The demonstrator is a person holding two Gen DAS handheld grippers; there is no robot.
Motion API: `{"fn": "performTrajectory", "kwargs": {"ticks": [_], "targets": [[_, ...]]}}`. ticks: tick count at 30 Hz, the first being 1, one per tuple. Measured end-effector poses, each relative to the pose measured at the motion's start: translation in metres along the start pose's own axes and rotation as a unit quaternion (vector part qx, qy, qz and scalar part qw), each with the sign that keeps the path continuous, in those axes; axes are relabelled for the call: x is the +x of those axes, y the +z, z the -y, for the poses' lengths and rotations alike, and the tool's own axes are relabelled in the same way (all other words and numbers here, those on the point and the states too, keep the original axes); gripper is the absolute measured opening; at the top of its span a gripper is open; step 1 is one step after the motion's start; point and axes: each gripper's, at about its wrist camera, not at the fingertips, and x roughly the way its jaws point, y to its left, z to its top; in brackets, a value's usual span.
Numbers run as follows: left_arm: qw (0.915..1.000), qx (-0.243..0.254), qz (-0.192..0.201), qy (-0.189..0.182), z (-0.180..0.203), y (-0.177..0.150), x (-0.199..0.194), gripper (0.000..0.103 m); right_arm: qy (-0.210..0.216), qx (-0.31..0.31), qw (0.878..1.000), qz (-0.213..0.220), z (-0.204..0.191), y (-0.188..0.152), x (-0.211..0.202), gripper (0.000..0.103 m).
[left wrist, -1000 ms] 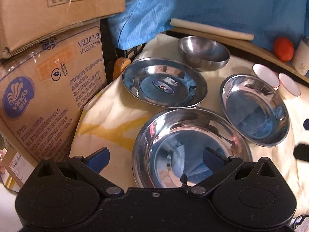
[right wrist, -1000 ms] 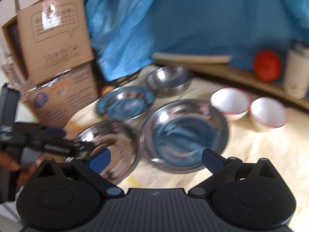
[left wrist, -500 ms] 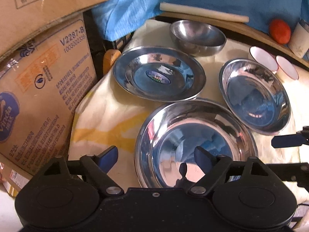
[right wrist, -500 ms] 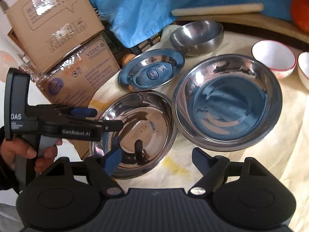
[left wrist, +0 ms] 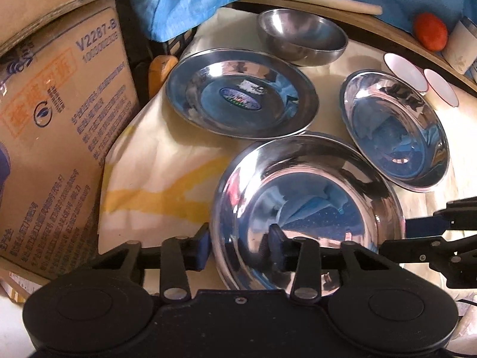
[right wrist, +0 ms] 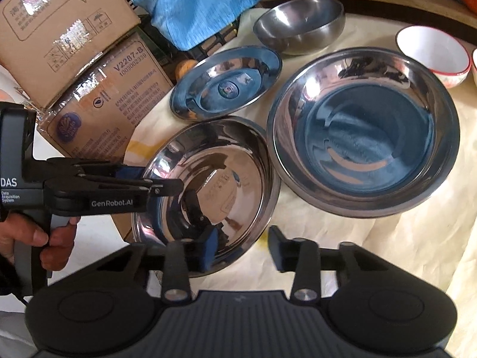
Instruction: Organize plates and bowls
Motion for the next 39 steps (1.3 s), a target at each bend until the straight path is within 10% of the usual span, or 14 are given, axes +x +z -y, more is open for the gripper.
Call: {"fn": "performTrajectory", "kwargs": {"ticks": [21,39], "targets": [[0.9984,-0.041,-0.014,-0.037,-0.025,-0.022,-0.029,0.013,0.009,-0.02,1.0,-0.002,-0.005,-0.005,-0.015,0.019],[0.9924,0.011,0.067,-0.103,0.048,0.029,-0.037,0.013,-0.078,0.023,0.99,0.116,0.029,-0.001,-0.095,0.018]]}}
